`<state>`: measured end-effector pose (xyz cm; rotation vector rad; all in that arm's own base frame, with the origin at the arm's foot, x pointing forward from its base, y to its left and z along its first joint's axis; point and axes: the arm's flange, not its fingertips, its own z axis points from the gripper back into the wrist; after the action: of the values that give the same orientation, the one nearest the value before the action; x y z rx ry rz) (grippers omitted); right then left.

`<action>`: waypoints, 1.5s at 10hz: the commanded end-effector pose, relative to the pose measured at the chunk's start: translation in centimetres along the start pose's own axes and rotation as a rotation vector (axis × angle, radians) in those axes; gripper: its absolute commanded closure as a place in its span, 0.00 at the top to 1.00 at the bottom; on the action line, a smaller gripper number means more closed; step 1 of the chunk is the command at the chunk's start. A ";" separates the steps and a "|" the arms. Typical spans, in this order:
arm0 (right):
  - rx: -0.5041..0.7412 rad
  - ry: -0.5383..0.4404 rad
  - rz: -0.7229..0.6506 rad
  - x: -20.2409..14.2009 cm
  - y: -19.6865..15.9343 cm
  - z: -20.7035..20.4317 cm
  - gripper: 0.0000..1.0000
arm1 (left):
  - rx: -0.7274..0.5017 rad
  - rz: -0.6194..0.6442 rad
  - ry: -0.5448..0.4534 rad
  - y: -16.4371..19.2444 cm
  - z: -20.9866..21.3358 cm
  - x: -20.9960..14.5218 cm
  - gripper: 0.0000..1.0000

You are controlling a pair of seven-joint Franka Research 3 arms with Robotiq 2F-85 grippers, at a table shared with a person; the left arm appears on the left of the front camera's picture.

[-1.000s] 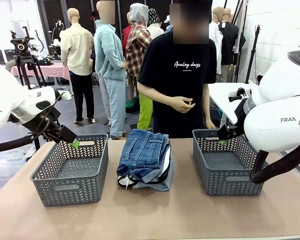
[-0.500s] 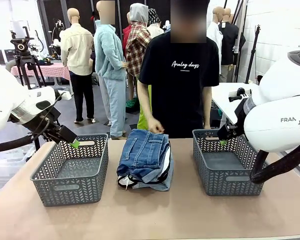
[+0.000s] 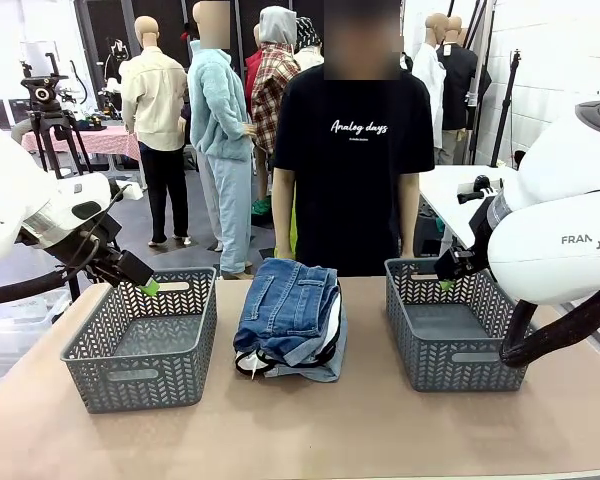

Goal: Sort the tops and bottoms.
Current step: Lift clothes from the center of the table with your left hand.

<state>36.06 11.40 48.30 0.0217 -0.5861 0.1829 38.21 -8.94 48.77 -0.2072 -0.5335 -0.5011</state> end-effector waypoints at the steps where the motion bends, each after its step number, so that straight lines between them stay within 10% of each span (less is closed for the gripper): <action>1: -0.004 0.005 0.004 -0.1 -0.1 0.0 1.00 | -0.008 0.008 -0.005 0.3 0.1 -0.1 1.00; 15: -0.004 0.005 0.004 -0.1 -0.1 0.0 1.00 | -0.008 0.008 -0.005 0.3 0.1 -0.1 1.00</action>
<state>36.06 11.40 48.30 0.0217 -0.5861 0.1829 38.21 -8.94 48.77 -0.2072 -0.5335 -0.5011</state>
